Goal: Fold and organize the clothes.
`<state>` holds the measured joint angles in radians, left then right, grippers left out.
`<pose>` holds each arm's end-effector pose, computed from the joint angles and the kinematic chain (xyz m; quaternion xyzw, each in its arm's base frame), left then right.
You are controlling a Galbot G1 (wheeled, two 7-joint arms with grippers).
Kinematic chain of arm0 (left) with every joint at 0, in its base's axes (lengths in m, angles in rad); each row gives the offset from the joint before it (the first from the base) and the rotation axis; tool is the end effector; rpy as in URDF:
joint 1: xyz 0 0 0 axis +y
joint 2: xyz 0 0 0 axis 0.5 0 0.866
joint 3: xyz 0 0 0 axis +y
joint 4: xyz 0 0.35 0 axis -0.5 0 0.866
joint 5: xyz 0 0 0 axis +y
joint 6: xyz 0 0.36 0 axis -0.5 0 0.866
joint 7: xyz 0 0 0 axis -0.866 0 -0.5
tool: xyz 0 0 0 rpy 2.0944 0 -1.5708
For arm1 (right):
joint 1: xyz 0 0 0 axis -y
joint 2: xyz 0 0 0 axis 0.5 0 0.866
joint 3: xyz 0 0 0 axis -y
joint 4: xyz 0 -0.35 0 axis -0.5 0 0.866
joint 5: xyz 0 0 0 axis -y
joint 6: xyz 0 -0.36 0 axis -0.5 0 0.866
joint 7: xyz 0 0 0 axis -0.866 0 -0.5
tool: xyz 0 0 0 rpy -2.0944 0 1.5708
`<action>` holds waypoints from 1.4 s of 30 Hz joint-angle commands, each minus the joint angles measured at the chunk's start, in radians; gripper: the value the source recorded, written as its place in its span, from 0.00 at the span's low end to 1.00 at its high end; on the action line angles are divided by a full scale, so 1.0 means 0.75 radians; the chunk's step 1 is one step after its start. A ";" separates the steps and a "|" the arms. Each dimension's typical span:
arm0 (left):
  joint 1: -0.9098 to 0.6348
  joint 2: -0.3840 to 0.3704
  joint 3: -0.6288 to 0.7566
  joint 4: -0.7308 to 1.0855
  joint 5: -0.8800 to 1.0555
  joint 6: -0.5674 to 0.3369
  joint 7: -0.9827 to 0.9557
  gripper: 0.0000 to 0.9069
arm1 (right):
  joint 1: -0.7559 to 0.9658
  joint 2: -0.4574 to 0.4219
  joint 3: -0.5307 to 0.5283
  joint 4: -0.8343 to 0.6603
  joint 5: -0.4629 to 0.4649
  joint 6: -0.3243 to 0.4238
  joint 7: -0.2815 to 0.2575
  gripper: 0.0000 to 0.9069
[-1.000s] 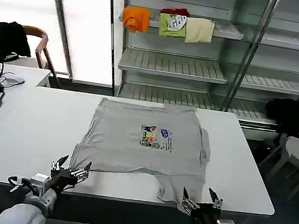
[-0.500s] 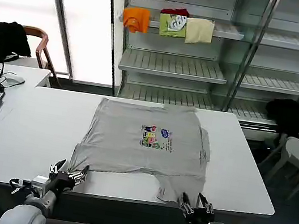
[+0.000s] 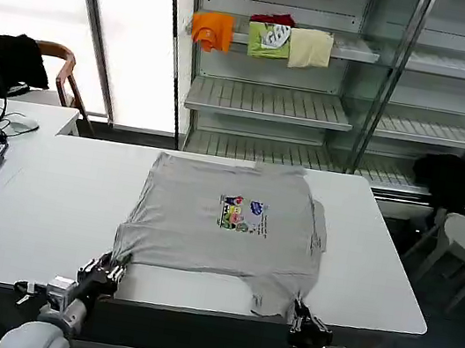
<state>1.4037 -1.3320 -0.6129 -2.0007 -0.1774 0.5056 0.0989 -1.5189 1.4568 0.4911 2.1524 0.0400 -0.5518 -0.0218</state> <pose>0.2400 0.0757 -0.2894 -0.0467 -0.9758 -0.0290 0.2116 0.1986 -0.0076 -0.2723 0.0469 -0.9737 0.0299 0.2210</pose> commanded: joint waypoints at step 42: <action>-0.662 -0.086 0.014 0.479 -0.236 0.039 -0.002 0.01 | 1.027 0.083 -0.042 -0.740 0.137 0.014 0.043 0.00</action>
<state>0.9940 -1.3932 -0.6064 -1.7860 -0.3847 0.5542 0.1029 -0.8672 1.5187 0.4618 1.7349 0.1497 -0.5417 0.0157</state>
